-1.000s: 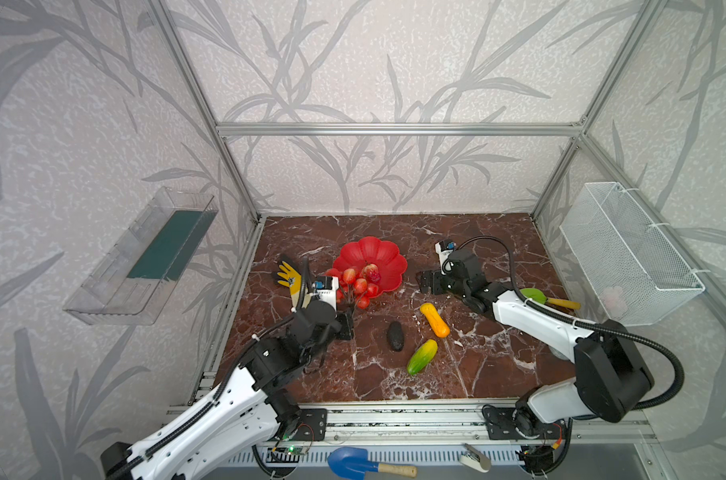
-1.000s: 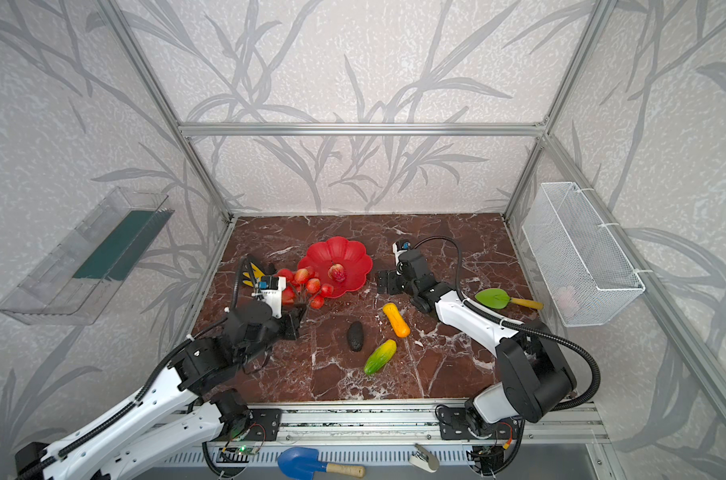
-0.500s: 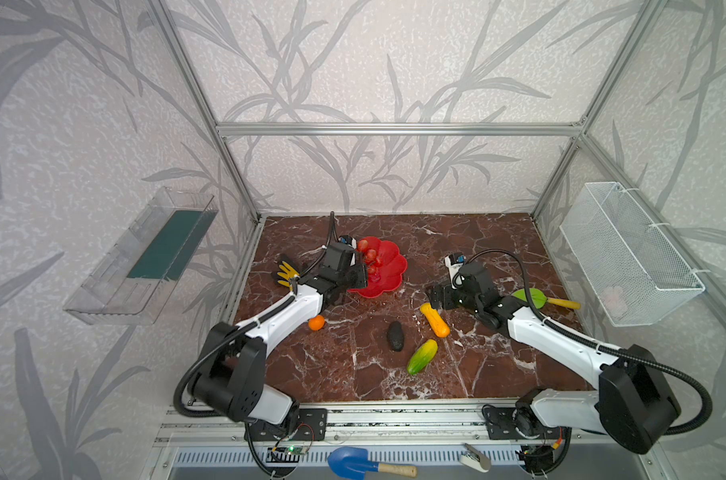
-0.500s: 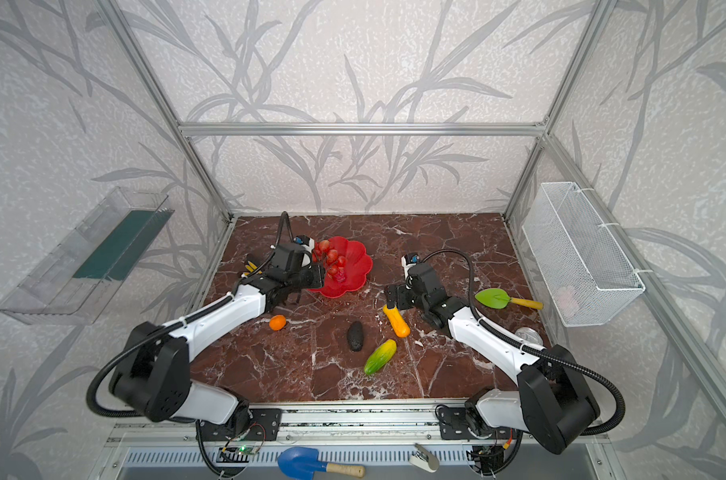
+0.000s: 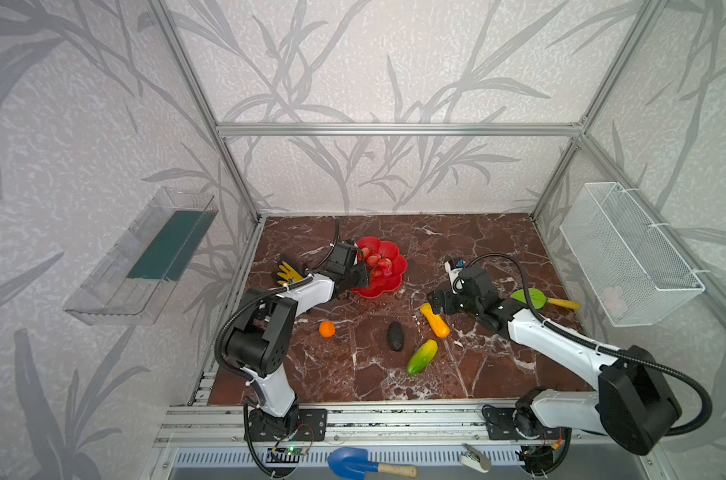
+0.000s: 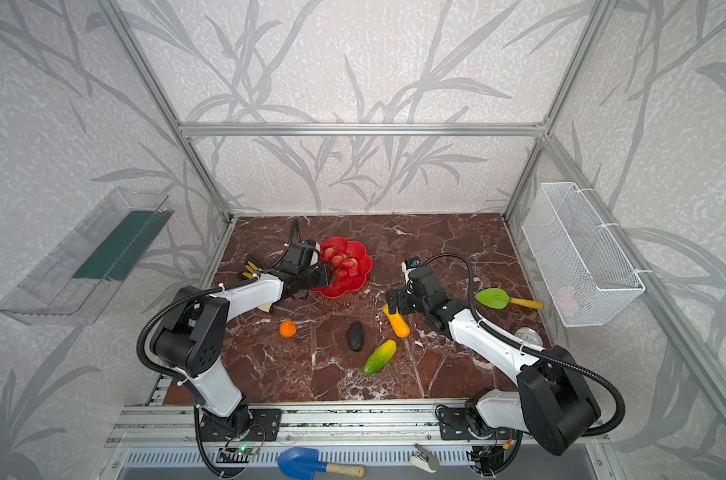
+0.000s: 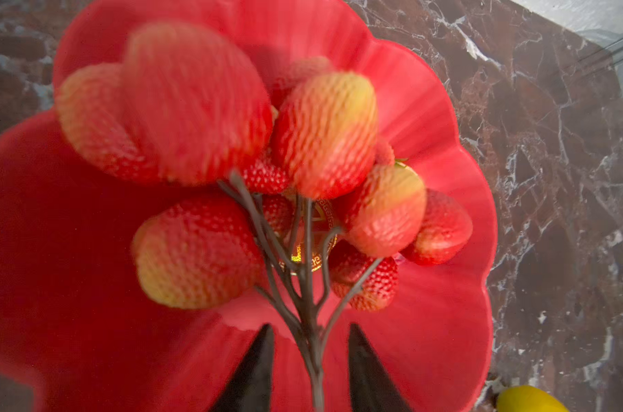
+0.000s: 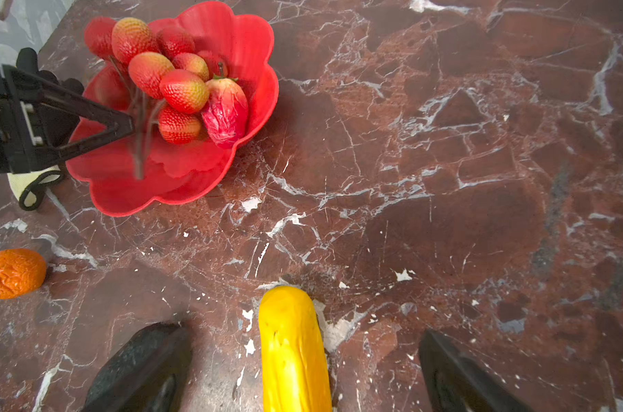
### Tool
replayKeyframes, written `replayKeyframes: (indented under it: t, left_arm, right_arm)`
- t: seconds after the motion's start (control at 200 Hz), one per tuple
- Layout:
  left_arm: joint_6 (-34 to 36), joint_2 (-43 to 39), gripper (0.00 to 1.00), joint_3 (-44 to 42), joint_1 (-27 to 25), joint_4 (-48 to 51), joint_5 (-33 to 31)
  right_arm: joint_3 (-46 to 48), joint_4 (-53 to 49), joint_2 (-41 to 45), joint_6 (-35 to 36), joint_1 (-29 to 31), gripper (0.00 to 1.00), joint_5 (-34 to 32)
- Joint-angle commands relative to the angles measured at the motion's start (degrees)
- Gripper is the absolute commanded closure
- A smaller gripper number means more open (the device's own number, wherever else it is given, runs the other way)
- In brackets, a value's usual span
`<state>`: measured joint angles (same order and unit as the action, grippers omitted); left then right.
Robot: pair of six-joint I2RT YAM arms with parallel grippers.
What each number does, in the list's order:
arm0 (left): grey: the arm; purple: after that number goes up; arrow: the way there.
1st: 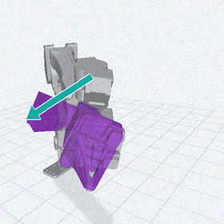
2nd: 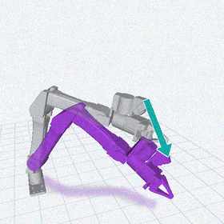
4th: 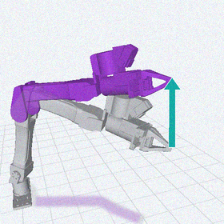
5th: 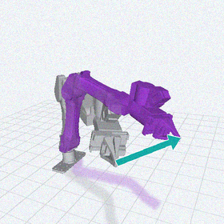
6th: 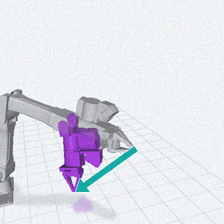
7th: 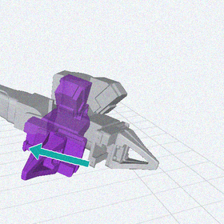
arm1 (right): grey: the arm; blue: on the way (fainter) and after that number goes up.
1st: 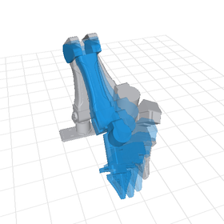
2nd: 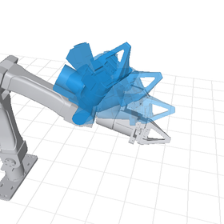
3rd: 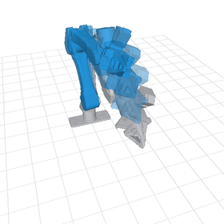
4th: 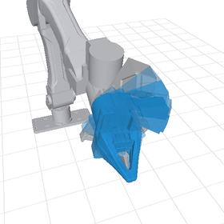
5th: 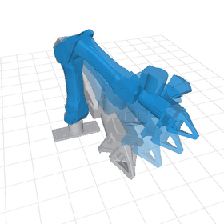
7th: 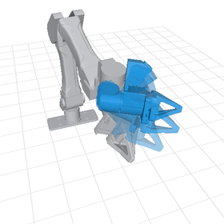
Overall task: Place and organize the fake fruits in the fruit bowl
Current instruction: 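Lower the strawberry bunch into the red bowl and open the left gripper, then grasp the yellow cucumber with the right gripper while the left gripper withdraws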
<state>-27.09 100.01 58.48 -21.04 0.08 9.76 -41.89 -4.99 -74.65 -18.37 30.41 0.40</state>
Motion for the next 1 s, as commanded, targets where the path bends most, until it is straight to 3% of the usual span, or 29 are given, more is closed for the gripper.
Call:
replayKeyframes:
  t: [0.0,0.075,0.225,0.465,0.65,0.83,1.0]
  left_arm:
    - [-0.7,-3.1,0.33,1.8,0.0,-1.7,1.2]
    - [-0.4,-6.0,0.25,1.7,0.0,-2.1,1.3]
    - [0.4,-13.9,0.20,0.7,0.2,-2.7,-0.5]
    - [3.4,-32.7,0.15,-7.2,0.6,-1.5,-11.7]
    - [2.2,-48.8,0.10,-18.4,1.1,8.5,-20.7]
    - [-4.3,-62.7,0.10,-27.8,1.4,20.9,-22.7]
    - [-9.6,-73.8,0.10,-33.0,1.4,27.3,-23.1]
  right_arm:
    - [0.6,-1.9,-1.1,0.2,-0.1,0.01,3.0]
    - [1.3,-1.8,-1.9,0.0,0.1,0.01,4.5]
    - [1.7,-1.9,-4.8,-0.8,0.9,0.04,6.1]
    - [0.1,-2.6,-11.4,-1.4,4.3,0.13,3.0]
    - [-1.1,-2.6,-15.4,-1.3,4.8,0.32,-0.4]
    - [-4.0,-4.1,-15.7,1.7,4.8,0.58,-3.2]
    - [-10.7,-4.2,-13.2,7.1,5.1,0.63,-3.2]
